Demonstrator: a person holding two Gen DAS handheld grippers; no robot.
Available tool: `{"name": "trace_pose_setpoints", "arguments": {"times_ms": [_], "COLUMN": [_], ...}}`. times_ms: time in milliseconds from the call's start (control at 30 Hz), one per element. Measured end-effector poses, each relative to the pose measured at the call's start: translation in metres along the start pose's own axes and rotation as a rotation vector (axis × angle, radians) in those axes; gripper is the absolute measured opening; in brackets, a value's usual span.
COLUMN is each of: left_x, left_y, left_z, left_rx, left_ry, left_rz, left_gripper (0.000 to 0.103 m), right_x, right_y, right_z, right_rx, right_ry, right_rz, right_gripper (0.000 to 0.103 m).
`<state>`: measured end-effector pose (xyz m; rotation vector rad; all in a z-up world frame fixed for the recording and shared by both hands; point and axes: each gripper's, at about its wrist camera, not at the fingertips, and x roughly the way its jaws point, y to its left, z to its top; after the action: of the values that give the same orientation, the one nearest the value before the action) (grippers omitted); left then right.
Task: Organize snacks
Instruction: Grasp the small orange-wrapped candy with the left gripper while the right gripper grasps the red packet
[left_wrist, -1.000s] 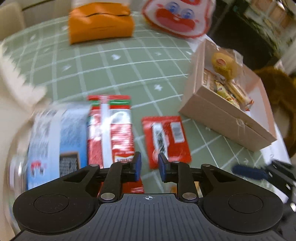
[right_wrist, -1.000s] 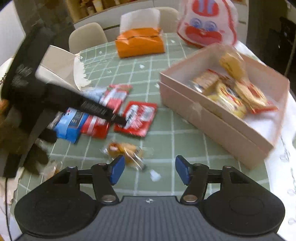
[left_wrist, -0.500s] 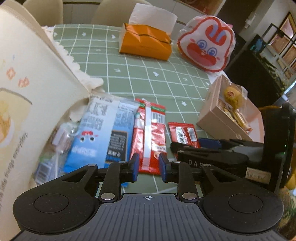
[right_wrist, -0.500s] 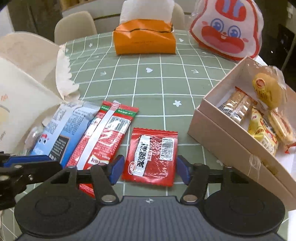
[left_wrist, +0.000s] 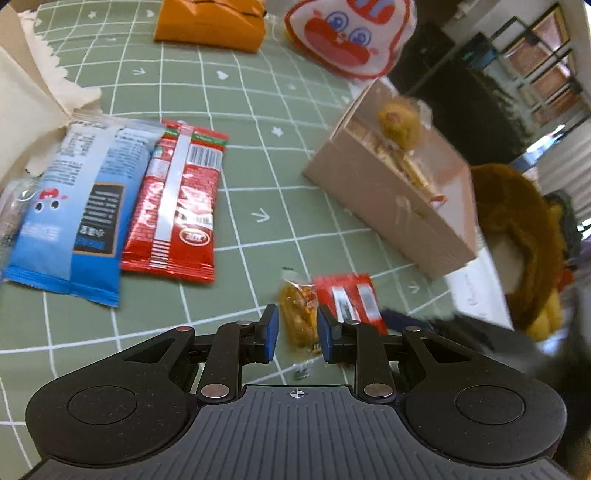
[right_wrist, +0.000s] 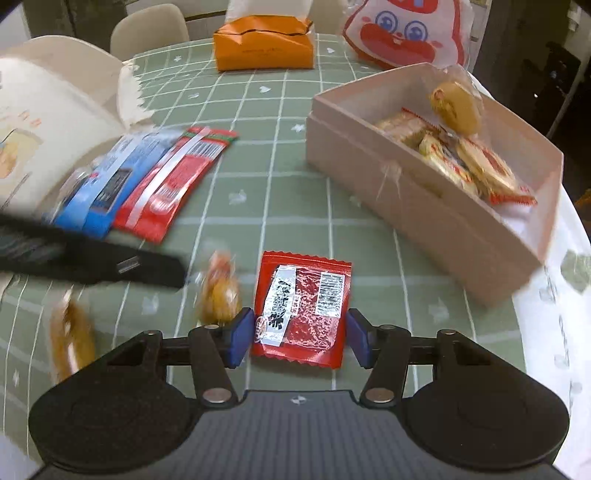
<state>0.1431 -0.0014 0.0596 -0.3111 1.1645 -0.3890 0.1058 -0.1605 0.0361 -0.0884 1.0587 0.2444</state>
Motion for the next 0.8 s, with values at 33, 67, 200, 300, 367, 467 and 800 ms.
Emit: {"name": "trace_pose_setpoints", "arguments": {"times_ms": [33, 67, 200, 300, 367, 467, 800], "left_x": [0.005, 0.01, 0.024, 0.021, 0.012, -0.003, 0.028], "left_y": [-0.005, -0.01, -0.028, -0.029, -0.022, -0.006, -0.032], "left_z": [0.0, -0.001, -0.001, -0.002, -0.003, -0.005, 0.003], "left_rx": [0.007, 0.017, 0.093, 0.136, 0.12, 0.022, 0.043], "left_ry": [0.002, 0.004, -0.01, -0.041, -0.063, -0.097, -0.041], "left_rz": [0.025, 0.05, 0.132, 0.182, 0.195, 0.168, 0.208], "left_gripper": [0.026, 0.027, 0.041, 0.039, 0.038, 0.036, 0.035], "right_x": [-0.003, -0.006, -0.014, -0.02, -0.023, -0.024, -0.03], "right_y": [0.002, 0.003, -0.002, -0.015, -0.024, -0.036, -0.04], "right_z": [-0.005, -0.01, -0.026, -0.032, -0.036, -0.043, -0.061], "right_rx": [-0.004, -0.006, -0.012, 0.01, 0.024, 0.051, 0.023], "right_ry": [-0.002, -0.007, -0.034, -0.036, -0.04, -0.05, -0.103], "right_rz": [0.003, 0.001, -0.044, -0.048, -0.04, -0.029, -0.026], "right_gripper": [0.055, 0.055, 0.058, 0.06, 0.063, 0.069, 0.077]}}
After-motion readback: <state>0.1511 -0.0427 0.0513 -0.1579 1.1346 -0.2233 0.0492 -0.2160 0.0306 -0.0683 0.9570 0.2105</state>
